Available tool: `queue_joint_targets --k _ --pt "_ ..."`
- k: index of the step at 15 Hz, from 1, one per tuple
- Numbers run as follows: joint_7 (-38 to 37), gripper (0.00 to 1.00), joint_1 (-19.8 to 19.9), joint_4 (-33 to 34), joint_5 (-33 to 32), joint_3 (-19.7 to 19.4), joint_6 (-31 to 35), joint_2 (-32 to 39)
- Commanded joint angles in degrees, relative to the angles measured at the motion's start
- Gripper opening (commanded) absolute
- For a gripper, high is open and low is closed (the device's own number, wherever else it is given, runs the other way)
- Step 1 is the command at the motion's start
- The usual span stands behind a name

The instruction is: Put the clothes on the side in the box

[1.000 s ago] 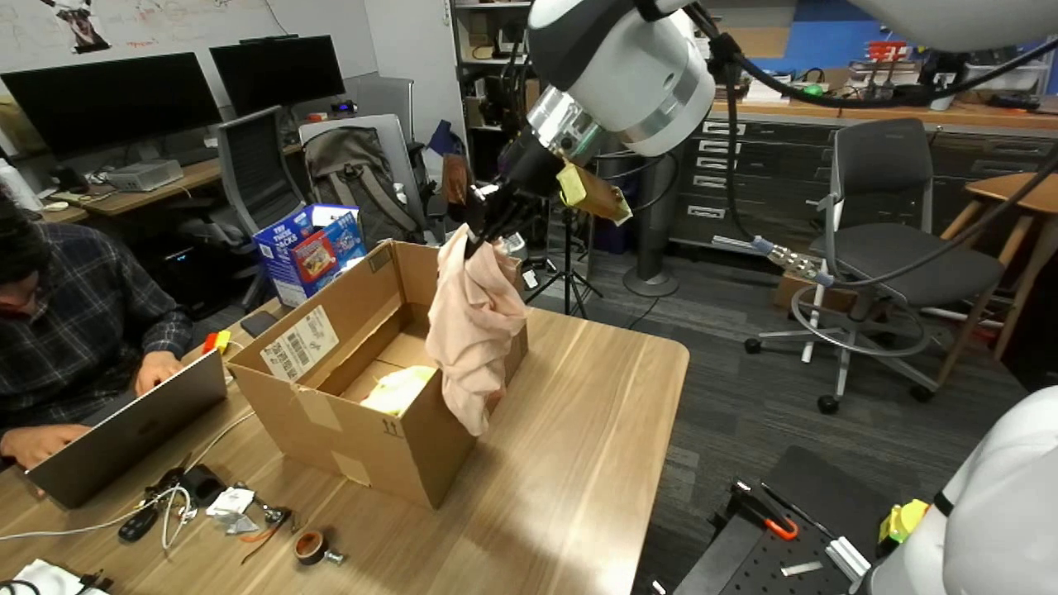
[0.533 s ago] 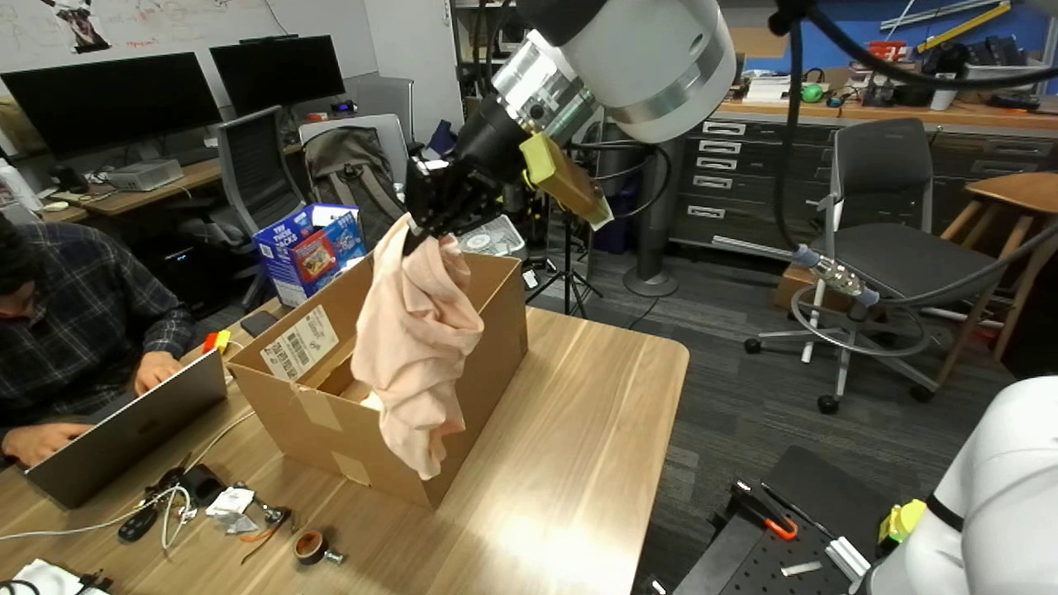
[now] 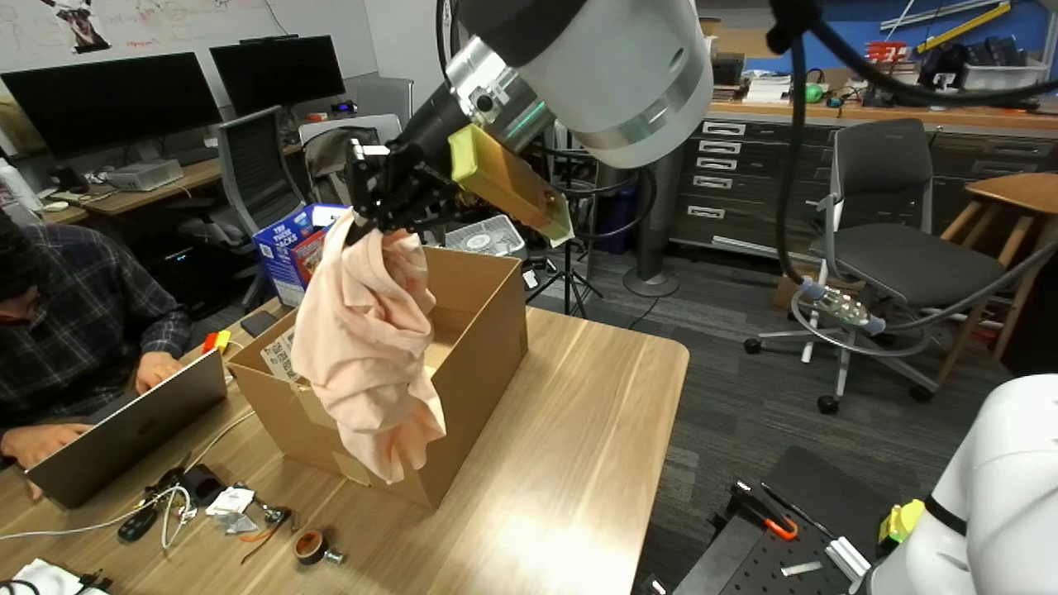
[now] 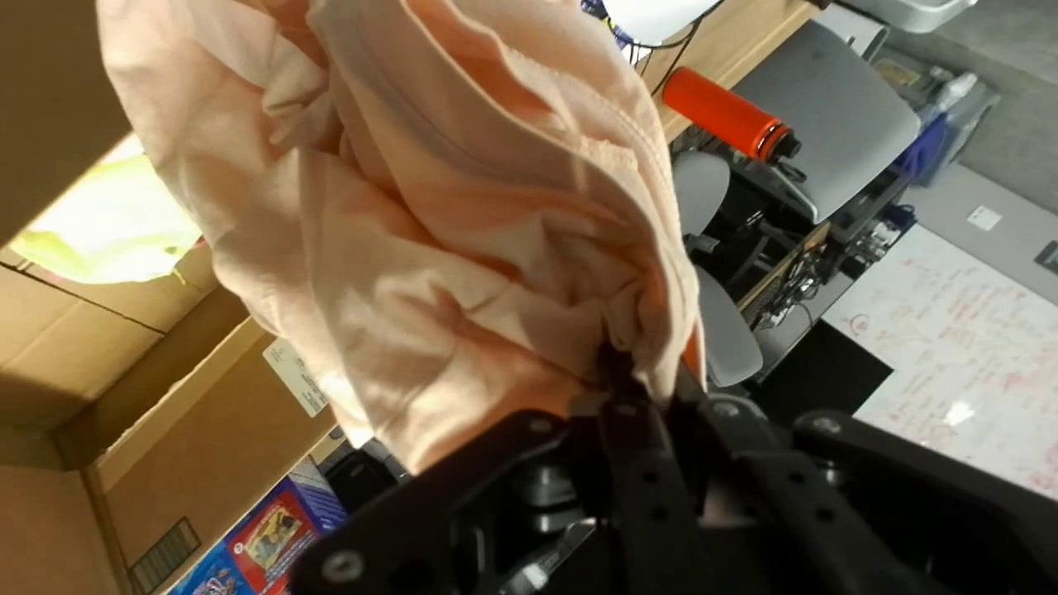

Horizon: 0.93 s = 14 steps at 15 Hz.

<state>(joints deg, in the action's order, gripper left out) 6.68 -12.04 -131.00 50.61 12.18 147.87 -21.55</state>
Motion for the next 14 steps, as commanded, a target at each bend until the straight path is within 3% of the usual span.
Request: queue_joint_targets --k 1,6,14 --pt "-8.7 0.03 0.3 2.4 -3.4 2.2 5.3 3.3" --pt "-17.2 0.03 -0.5 3.6 -7.9 3.5 7.2 5.0" --pt "-23.3 0.03 -2.8 7.6 -10.4 5.7 6.8 4.5"
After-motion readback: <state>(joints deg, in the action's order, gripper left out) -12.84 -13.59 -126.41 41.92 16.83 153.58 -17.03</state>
